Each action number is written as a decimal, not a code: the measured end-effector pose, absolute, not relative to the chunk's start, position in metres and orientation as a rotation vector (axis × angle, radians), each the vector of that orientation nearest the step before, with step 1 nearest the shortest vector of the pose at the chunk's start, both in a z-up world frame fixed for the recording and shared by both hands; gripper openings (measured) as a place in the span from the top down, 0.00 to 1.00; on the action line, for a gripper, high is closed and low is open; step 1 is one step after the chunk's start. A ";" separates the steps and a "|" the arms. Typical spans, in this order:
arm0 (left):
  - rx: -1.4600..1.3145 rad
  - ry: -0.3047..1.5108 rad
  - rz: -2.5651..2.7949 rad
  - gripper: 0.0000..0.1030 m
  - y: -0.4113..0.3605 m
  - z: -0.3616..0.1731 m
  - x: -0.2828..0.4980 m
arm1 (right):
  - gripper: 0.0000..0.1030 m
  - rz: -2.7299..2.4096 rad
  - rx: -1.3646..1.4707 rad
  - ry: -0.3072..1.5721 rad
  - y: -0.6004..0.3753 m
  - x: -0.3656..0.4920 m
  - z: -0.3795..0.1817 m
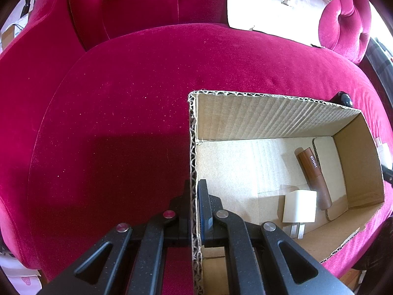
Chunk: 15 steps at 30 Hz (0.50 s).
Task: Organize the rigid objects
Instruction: 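Close the right tool on the white charger and lift it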
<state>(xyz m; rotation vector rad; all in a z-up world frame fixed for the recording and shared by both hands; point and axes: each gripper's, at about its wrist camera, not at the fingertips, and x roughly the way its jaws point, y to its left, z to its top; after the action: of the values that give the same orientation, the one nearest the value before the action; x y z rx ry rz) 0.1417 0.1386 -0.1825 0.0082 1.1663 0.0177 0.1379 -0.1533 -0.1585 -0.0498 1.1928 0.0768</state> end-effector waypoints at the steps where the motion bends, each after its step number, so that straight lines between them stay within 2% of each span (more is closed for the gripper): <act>1: 0.008 1.167 0.018 0.96 0.138 -0.183 0.142 | 0.56 0.078 -0.050 1.188 -0.153 0.138 -0.156; 15: 0.008 1.167 0.017 0.96 0.139 -0.182 0.142 | 0.56 0.109 -0.064 1.107 -0.141 0.135 -0.112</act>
<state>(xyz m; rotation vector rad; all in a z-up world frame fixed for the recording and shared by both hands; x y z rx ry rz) 0.1425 0.1394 -0.1819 0.0079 1.1666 0.0173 0.1350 -0.1411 -0.1118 -0.0639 1.1071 0.1094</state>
